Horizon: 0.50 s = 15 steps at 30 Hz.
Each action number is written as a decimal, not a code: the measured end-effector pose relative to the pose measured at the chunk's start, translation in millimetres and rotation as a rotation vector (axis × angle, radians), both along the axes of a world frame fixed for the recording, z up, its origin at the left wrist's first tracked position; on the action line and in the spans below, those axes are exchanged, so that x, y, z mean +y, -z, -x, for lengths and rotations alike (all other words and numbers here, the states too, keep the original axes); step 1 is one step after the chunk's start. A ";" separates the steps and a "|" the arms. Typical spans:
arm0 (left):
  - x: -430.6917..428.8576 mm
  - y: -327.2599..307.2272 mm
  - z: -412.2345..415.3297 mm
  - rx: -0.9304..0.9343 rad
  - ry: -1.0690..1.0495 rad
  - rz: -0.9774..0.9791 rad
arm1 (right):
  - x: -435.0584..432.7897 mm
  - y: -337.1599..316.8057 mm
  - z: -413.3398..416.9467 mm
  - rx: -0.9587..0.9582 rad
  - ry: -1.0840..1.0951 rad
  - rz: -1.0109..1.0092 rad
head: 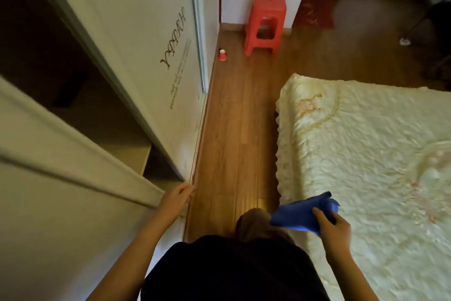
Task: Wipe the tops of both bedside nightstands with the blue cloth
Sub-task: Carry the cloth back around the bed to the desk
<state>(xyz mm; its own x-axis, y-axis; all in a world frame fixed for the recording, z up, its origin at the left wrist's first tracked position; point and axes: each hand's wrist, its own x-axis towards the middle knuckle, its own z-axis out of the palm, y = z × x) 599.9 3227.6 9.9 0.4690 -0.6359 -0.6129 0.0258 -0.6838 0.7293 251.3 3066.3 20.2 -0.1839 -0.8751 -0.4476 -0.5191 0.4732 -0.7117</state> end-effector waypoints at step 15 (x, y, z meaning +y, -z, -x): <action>-293.0 7.8 -135.7 0.037 -0.325 -0.019 | -344.3 0.3 -159.5 -0.087 -0.124 -0.034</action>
<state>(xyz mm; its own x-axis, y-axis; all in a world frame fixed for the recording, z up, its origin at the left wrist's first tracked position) 735.6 2934.6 2.0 0.6227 -0.4450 -0.6436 0.2716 -0.6484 0.7112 410.8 2722.0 20.0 -0.0348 -0.8728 -0.4869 -0.5124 0.4339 -0.7411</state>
